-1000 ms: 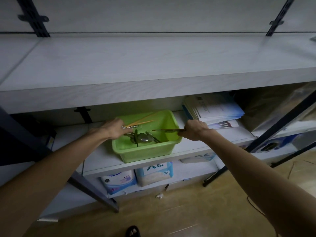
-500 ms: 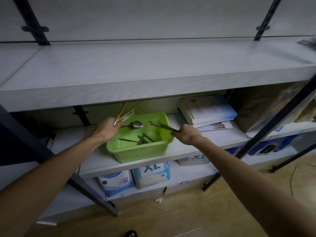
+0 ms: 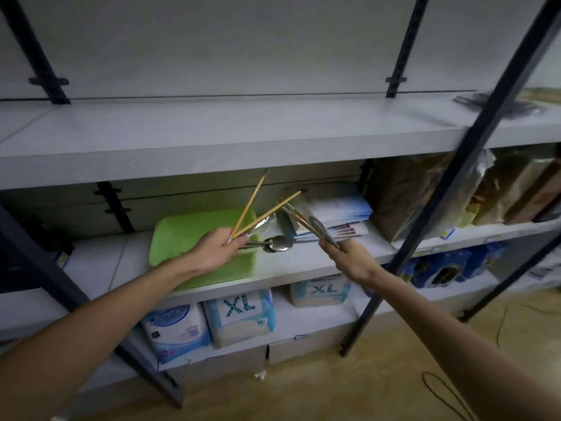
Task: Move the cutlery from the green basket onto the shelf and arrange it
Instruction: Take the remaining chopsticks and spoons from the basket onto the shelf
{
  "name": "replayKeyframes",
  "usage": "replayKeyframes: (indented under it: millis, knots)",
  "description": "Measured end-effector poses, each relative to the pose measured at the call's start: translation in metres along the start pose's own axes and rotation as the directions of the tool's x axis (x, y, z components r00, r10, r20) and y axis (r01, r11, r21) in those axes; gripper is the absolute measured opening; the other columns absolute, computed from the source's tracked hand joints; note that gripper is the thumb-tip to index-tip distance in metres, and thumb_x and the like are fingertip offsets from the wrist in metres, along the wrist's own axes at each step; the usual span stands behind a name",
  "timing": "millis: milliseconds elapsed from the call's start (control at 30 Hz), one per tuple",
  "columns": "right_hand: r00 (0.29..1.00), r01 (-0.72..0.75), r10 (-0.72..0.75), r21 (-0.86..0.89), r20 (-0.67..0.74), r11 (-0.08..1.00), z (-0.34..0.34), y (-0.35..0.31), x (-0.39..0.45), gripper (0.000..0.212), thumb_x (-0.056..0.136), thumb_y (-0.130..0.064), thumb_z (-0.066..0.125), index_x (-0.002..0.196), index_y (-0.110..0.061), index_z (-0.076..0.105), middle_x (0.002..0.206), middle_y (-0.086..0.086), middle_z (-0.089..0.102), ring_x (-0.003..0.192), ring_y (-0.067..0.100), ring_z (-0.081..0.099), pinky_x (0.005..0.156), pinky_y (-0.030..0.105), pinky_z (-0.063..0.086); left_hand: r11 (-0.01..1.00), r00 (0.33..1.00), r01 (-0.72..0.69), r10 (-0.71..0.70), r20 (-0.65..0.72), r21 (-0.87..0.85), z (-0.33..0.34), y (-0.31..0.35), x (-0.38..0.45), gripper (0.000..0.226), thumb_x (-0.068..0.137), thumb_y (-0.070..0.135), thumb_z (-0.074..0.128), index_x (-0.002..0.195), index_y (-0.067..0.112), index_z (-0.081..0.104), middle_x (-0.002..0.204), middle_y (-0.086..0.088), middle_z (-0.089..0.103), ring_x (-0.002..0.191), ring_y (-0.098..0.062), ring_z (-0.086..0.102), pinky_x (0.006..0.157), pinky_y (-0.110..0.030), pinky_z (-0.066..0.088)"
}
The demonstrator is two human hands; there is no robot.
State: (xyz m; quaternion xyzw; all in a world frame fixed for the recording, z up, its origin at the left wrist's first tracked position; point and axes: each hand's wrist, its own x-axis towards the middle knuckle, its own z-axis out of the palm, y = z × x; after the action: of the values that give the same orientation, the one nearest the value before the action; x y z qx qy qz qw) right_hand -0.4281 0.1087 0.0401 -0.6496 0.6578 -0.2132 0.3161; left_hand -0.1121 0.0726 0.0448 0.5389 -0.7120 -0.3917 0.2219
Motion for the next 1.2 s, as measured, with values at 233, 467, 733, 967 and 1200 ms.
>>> replayKeyframes:
  millis: [233,467,733,967,1200]
  knots:
    - [0.864,0.038,-0.078,-0.090,-0.498,0.995,-0.093,0.093,-0.100,0.053,0.098,-0.058,0.039,0.059,-0.022,0.041,0.050,-0.006,0.046,0.045,0.014,0.046,0.048,0.031,0.031,0.974,0.967,-0.172,0.195,0.166,-0.146,0.107,0.128,0.021,0.019,0.105,0.016,0.050,0.087,0.014,0.055,0.050,0.013,0.052,0.045,-0.001,0.037,0.042,-0.013,0.028]
    - [0.677,0.028,0.020,0.052,-0.735,0.998,-0.207,0.156,-0.139,0.057,0.104,-0.051,0.045,0.060,-0.015,0.035,0.050,0.000,0.037,0.047,0.017,0.038,0.052,0.036,0.030,0.908,0.869,-0.395,0.419,0.263,-0.143,0.175,0.279,0.074,0.024,0.105,0.019,0.051,0.082,0.015,0.053,0.063,-0.004,0.049,0.047,-0.010,0.043,0.041,-0.017,0.034]
    - [0.606,0.073,0.181,0.281,-0.774,0.957,-0.350,0.199,-0.096,0.061,0.100,-0.058,0.047,0.065,-0.009,0.060,0.057,0.002,0.051,0.052,0.017,0.045,0.055,0.031,0.035,0.892,0.900,-0.360,0.409,0.150,-0.274,0.250,0.418,0.179,0.024,0.106,0.026,0.049,0.084,0.015,0.054,0.061,0.000,0.046,0.041,-0.008,0.039,0.037,-0.017,0.028]
    - [0.661,-0.011,0.292,0.380,-0.691,0.925,-0.474,0.254,-0.024,0.052,0.101,-0.050,0.050,0.062,-0.017,0.062,0.056,-0.003,0.058,0.053,0.015,0.052,0.054,0.029,0.041,0.902,0.938,-0.312,0.343,0.057,-0.298,0.331,0.515,0.288,0.031,0.106,0.032,0.047,0.085,0.012,0.059,0.070,-0.004,0.054,0.056,-0.015,0.049,0.051,-0.028,0.039]
    - [0.767,-0.060,0.276,0.364,-0.580,0.929,-0.569,0.281,0.050,0.039,0.101,-0.047,0.052,0.091,-0.011,0.062,0.070,0.002,0.054,0.057,0.014,0.050,0.050,0.024,0.040,0.898,0.957,-0.285,0.248,-0.151,-0.335,0.343,0.593,0.392,0.025,0.105,0.026,0.050,0.097,0.006,0.062,0.076,-0.007,0.063,0.054,-0.016,0.050,0.044,-0.026,0.037]
